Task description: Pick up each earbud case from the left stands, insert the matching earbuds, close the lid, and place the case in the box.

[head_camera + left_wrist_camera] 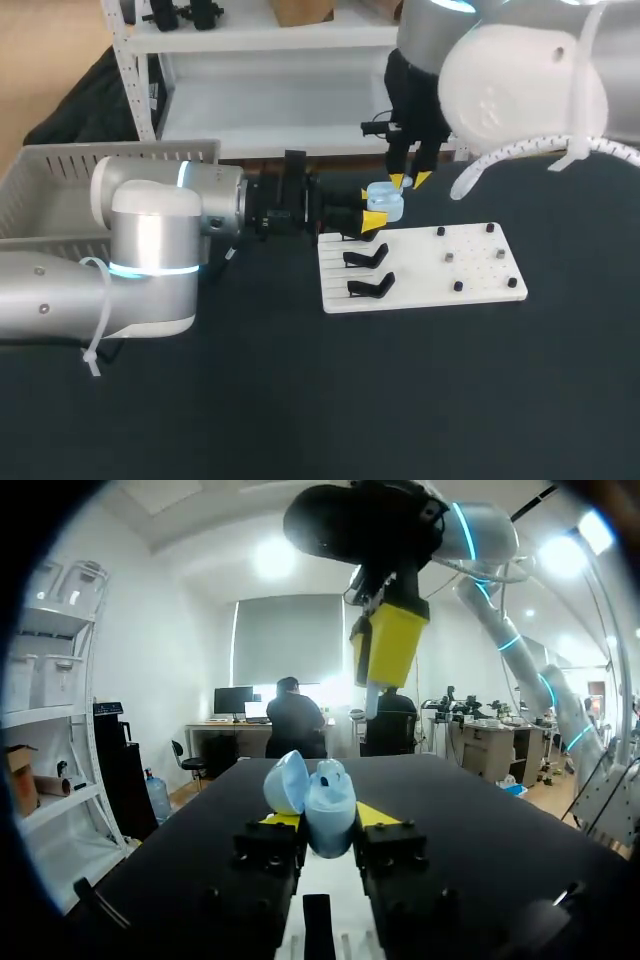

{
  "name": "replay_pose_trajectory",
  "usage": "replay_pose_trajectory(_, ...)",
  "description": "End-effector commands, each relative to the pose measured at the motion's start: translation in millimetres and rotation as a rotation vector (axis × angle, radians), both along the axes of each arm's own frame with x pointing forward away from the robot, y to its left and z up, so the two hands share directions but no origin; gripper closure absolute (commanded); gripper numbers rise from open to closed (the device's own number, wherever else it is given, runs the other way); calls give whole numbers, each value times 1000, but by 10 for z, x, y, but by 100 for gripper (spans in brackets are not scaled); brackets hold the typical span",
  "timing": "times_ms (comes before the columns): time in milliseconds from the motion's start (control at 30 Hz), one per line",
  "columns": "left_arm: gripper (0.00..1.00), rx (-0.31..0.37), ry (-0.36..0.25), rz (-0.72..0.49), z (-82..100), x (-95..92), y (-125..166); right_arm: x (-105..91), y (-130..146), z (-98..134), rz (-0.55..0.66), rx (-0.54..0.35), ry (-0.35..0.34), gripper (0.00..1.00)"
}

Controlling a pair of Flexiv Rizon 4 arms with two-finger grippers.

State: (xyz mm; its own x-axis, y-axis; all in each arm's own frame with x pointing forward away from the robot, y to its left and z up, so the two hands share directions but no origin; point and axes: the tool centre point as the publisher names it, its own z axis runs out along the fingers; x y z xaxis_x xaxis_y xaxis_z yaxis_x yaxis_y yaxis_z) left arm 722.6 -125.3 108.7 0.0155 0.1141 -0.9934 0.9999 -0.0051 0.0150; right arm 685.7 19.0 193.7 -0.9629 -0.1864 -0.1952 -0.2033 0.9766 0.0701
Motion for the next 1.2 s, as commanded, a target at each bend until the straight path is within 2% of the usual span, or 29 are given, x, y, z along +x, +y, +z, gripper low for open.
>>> replay_pose_trajectory(33, 100, -1, -3, 8, -2, -25, -2, 63, 102, -21, 29, -31, 10, 100)
replay_pose_trajectory(233, 100, -1, -3, 8, -2, -25, -2, 115, 157, -6, 54, -29, 2, 100)
replay_pose_trajectory(567, 100, -1, -3, 8, -2, -25, -2, 169, 240, -108, 75, -28, 18, 100)
replay_pose_trajectory(1200, 100, -1, -3, 8, -2, -25, -2, 217, 262, -195, 82, -30, 45, 100)
